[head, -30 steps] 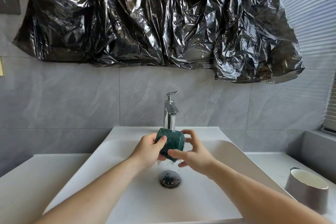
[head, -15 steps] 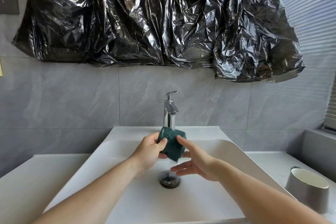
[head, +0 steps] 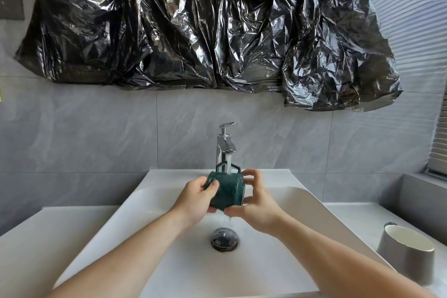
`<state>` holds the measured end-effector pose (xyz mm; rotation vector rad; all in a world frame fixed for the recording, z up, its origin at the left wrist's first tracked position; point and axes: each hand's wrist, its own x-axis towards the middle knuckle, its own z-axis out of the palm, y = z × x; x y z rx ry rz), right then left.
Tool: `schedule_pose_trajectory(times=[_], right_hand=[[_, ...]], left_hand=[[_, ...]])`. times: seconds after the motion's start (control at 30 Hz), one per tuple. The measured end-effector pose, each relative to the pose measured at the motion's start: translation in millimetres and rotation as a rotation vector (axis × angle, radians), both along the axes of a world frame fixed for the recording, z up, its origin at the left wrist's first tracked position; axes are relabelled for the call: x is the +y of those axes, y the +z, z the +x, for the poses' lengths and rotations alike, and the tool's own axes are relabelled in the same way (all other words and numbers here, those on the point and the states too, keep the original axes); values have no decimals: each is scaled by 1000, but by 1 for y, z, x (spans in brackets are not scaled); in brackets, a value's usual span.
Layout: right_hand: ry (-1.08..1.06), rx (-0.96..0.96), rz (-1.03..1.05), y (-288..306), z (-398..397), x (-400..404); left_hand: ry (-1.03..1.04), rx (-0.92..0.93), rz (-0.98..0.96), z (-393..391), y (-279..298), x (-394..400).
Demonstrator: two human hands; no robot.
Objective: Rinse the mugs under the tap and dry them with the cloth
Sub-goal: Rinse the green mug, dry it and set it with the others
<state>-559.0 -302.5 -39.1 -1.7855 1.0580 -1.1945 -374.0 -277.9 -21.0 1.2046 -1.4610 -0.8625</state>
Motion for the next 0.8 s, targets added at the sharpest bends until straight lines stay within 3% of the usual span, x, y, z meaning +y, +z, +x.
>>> schedule_pose_trajectory(times=[0.27,0.5,0.8], right_hand=[[-25,46,-53,-2,-1,-3],[-69,221,-199,-3,0,-2],[-97,309,-194,-8,0,-5]], left_hand=[[22,-21,9,-1,1,1],[49,6,23,-1,4,4],[122,-153,-92,0,1,3]])
